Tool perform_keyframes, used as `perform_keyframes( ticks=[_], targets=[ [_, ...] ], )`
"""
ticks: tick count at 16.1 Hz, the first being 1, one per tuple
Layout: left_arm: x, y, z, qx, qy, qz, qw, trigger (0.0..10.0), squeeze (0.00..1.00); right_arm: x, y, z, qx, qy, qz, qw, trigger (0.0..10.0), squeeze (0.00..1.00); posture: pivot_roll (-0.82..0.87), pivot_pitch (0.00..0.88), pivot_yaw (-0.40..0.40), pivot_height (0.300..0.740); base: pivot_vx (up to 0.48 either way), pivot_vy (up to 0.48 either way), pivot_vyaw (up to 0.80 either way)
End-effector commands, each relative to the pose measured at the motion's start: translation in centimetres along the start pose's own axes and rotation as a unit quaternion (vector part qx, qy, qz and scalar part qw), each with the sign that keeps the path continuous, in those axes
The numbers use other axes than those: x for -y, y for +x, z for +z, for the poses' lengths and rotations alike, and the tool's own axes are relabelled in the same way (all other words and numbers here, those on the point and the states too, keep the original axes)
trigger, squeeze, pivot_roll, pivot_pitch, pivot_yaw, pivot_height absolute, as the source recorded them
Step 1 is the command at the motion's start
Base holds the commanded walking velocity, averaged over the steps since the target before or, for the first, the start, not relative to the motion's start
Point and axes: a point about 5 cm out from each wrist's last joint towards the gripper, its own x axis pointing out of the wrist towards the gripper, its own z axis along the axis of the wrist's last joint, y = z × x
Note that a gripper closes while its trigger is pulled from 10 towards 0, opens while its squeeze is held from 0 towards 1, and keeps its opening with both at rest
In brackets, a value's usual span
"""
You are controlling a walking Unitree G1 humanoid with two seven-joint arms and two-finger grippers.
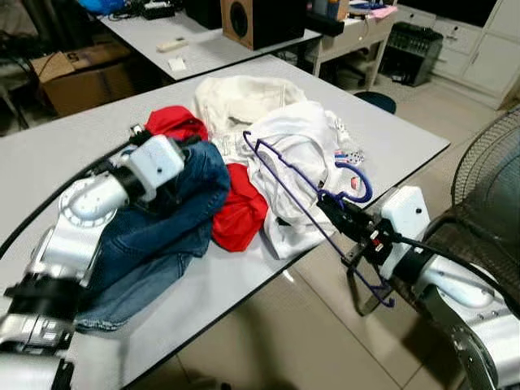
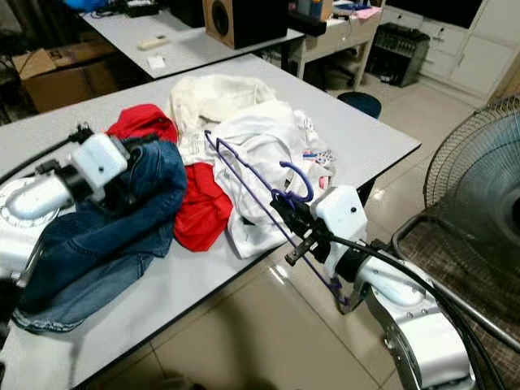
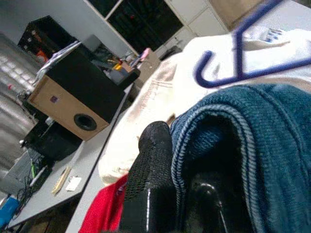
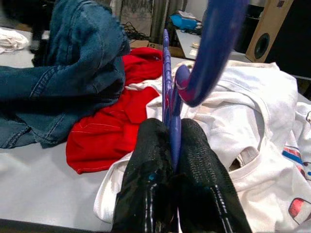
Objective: Hang hanger
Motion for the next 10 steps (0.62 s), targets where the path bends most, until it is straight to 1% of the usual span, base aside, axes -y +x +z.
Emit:
perform_keyframes(
  ticks=[1,2,3,4,5,6,7,8,9,10],
  targets=[
    [-2.1,0.3,0.3,0.000,-0.012,0.050,0.999,0.0,0.00,-0.3,-0.2,1.2,0.031,-0.009,0.021,0.999,10.0,0.00,-0.04,0.000,0.073,0.740,0.000,0.000,0.00],
    [-4.2,0.7,0.8,0.005,-0.025,0.101,0.995,0.0,0.00,-0.6,-0.1,1.6,0.042,-0.006,0.041,0.998,10.0,0.00,-0.03,0.000,0.070,0.740,0.000,0.000,0.00],
    [-6.5,0.8,1.4,0.011,-0.039,0.154,0.987,0.0,0.00,-1.0,0.0,1.8,0.047,-0.006,0.061,0.997,10.0,0.00,-0.03,0.000,0.067,0.740,0.000,0.000,0.00],
    [-7.9,0.8,1.7,0.013,-0.048,0.181,0.982,0.0,0.00,-1.1,0.2,1.9,0.049,-0.006,0.072,0.996,10.0,0.00,-0.02,0.000,0.063,0.740,0.000,0.000,0.00],
    [-10.3,0.6,2.3,0.020,-0.060,0.231,0.971,0.0,0.00,-1.5,0.4,2.1,0.053,-0.005,0.094,0.994,10.0,0.00,-0.02,0.000,0.061,0.740,0.000,0.000,0.00],
    [-11.2,0.5,2.7,0.026,-0.071,0.247,0.966,0.0,0.00,-1.7,0.6,2.2,0.056,-0.005,0.108,0.993,10.0,0.00,-0.02,0.000,0.058,0.740,0.000,0.000,0.00],
    [-12.5,0.4,3.5,0.037,-0.072,0.258,0.963,0.0,0.00,-2.2,0.9,2.3,0.056,-0.004,0.138,0.989,10.0,0.00,-0.01,0.000,0.054,0.740,0.000,0.000,0.00],
    [-13.2,0.6,4.4,0.048,-0.066,0.251,0.965,0.0,0.00,-2.7,1.5,2.4,0.052,-0.008,0.170,0.984,10.0,0.00,-0.01,0.000,0.054,0.740,0.000,0.000,0.00],
    [-13.7,1.0,5.7,0.070,-0.061,0.238,0.967,0.0,0.00,-3.2,2.8,2.5,0.050,-0.019,0.196,0.979,10.0,0.00,-0.01,0.000,0.051,0.740,0.000,0.000,0.00],
    [-13.8,1.2,6.3,0.078,-0.057,0.237,0.967,0.0,0.00,-3.3,3.5,2.6,0.051,-0.022,0.201,0.978,10.0,0.00,0.00,0.000,0.051,0.740,0.000,0.000,0.00]
  ],
)
